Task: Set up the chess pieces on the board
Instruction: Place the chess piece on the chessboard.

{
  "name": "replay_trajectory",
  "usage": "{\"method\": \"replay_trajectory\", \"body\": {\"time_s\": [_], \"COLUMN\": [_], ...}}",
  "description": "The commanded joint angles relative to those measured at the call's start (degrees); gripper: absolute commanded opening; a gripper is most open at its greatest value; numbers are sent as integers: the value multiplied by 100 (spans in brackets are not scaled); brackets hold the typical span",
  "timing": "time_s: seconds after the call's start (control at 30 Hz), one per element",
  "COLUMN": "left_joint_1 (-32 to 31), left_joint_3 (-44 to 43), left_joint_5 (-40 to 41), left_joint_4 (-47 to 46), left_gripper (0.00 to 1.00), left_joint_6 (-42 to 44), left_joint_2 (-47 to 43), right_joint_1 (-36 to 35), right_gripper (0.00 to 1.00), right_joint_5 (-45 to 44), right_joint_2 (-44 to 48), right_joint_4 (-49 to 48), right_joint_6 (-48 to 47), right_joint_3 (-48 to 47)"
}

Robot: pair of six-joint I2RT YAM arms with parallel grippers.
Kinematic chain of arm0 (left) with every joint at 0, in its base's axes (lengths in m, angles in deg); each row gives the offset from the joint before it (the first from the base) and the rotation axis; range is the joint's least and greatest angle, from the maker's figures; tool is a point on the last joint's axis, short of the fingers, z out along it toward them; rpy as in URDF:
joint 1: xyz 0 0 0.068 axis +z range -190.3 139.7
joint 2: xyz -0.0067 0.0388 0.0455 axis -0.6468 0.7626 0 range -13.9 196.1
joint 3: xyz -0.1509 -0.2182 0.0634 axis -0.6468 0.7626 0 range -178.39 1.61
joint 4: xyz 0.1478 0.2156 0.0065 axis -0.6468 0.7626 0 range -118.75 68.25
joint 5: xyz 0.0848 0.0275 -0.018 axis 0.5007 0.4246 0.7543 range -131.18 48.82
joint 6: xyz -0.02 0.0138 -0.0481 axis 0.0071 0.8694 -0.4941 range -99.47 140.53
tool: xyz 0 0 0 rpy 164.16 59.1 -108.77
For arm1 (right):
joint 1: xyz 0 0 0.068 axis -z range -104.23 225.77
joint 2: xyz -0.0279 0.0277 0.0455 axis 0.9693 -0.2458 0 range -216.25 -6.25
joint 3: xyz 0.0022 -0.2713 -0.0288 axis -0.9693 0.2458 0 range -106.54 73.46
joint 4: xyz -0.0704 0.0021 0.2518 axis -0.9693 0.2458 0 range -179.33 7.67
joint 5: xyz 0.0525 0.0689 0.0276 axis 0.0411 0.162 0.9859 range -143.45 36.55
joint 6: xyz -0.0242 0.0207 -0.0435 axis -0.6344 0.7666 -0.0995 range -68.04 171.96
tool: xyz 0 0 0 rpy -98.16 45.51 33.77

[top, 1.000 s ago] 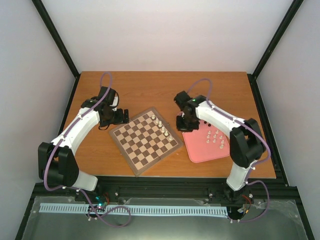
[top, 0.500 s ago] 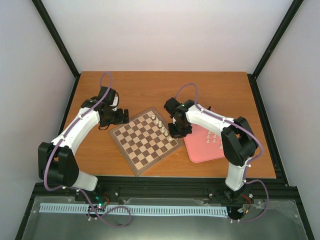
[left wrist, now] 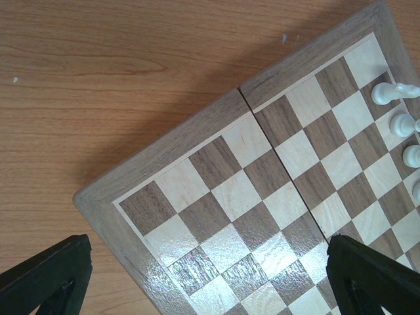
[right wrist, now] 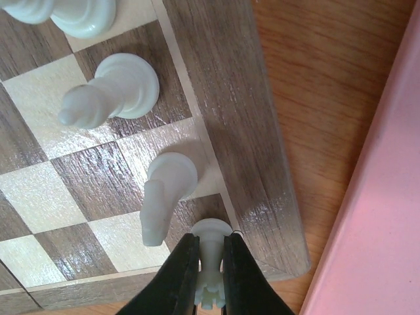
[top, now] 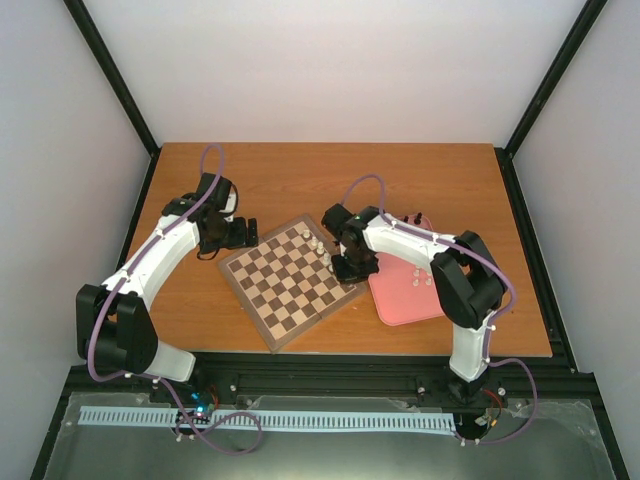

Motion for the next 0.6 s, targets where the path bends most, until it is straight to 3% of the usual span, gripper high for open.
{"method": "replay_trajectory", "body": {"time_s": [0.0, 0.37, 0.57], "left_joint_1": [-29, -30, -35], "left_joint_3": [-67, -58, -59], "left_joint_5": [61, 52, 44], "left_joint_4": [19, 17, 2], "left_gripper": [100, 100, 100], "left_joint_6": [86, 88, 85], "left_joint_2": [-38, -24, -23], "right_joint_1": [-108, -140, -149], "right_gripper": [6, 8, 18], "right_joint_5": [59, -33, -1], "right_joint_2": [-118, -236, -168], "right_joint_4": [-85, -1, 28], "right_joint_6": [-87, -95, -146], "right_joint_3": [-1, -66, -62]}}
